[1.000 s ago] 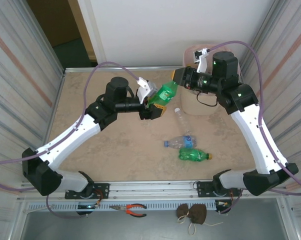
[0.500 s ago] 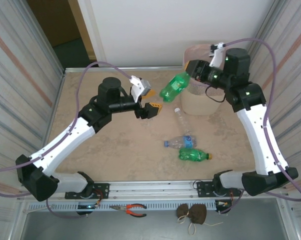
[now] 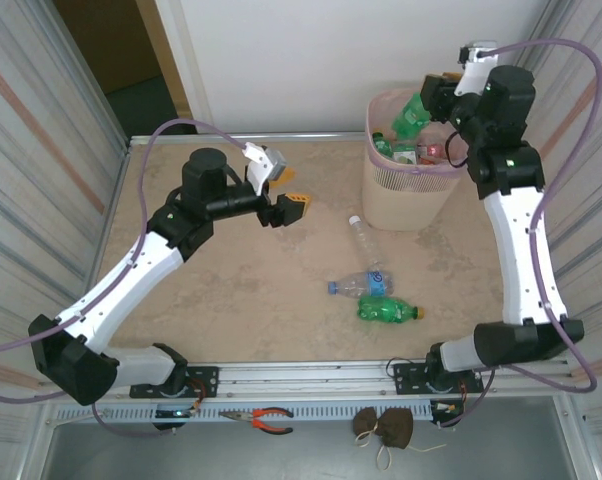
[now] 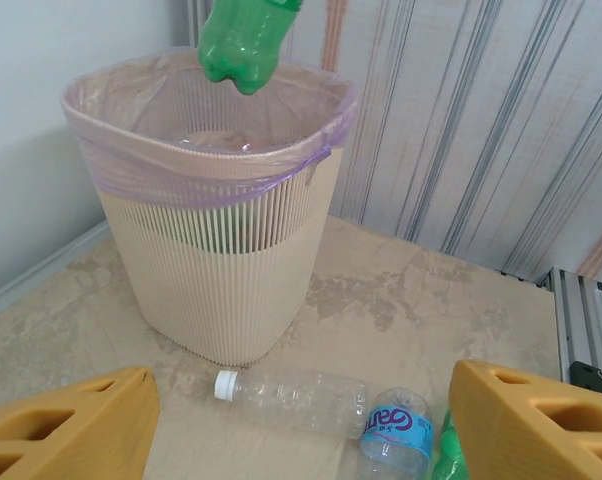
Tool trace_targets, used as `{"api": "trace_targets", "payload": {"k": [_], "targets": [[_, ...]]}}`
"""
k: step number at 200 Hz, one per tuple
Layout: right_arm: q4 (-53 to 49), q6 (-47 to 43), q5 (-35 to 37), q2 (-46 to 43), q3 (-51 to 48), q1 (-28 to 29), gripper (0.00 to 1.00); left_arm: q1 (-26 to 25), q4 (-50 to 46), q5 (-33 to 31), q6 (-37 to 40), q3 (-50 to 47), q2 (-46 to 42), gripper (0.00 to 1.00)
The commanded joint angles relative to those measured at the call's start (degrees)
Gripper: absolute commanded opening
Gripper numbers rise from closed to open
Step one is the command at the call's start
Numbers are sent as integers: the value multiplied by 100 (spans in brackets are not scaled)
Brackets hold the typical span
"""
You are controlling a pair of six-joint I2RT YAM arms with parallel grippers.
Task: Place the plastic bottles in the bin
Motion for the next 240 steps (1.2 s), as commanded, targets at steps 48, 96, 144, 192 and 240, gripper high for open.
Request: {"api": "trace_targets", "payload": {"k": [48, 96, 144, 192, 240], "targets": [[1343, -3714, 347, 1112, -156, -13, 30, 201, 334, 310, 47, 45, 394, 77], [1397, -4608, 790, 1798, -85, -30, 32, 285, 341, 376, 14, 144, 603, 76], [1473, -4958, 919, 2274, -261, -71, 35, 307, 412, 426, -47, 145, 729, 76], [1242, -4748, 677, 2746, -176, -49, 42, 327, 404, 450, -64, 157, 765, 76], [838, -3963, -10, 2550, 120, -6, 67, 342, 404, 456, -82, 184, 783, 77]]}}
